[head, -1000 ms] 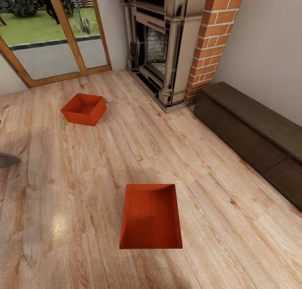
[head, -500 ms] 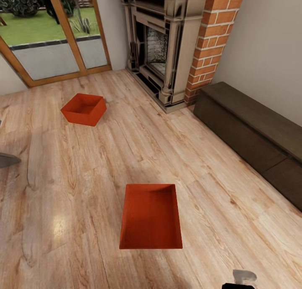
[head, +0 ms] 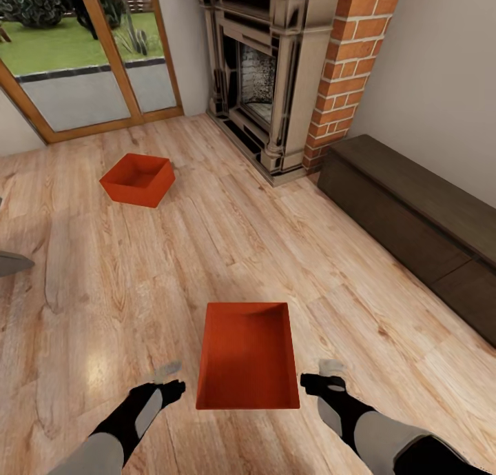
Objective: Move the two storage containers from the living room to the garage. In the garage, place one container on the floor and stack the other container on top of it (either order is fine).
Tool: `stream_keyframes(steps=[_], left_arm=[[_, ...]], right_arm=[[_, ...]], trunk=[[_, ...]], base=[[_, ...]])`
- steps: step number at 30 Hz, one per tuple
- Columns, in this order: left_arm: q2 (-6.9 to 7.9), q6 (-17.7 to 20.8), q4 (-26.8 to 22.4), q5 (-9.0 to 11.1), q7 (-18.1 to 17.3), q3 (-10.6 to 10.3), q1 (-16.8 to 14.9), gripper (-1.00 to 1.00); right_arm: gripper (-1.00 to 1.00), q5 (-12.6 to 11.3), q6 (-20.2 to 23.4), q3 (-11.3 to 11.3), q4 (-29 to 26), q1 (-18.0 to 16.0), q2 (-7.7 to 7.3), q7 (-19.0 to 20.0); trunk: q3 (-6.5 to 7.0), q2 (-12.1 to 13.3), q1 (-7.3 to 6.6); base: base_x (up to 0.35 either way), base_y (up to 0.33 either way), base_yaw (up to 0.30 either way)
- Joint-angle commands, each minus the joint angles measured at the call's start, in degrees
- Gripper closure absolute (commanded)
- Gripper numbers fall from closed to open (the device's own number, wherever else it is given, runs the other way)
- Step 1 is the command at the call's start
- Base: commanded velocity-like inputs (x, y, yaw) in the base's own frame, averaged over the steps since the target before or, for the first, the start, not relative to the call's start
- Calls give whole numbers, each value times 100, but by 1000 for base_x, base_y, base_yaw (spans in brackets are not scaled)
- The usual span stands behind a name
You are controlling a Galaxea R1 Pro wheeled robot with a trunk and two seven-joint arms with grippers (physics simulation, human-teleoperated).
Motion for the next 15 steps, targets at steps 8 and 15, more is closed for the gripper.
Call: stream_keyframes(steps=[8, 15], left_arm=[[-828, -751, -88, -1697, 445, 27, -173, -100], [-854, -1097, -27, -1959, 526, 25, -181, -100]], right_arm=[[-100, 176, -524, 161, 12, -19, 280, -28], [-100, 221, -655, 124, 16, -19, 298, 57]], trunk=[[-4, -2, 0], [-4, -2, 0]], base=[[0, 0, 0], [0, 0, 0]])
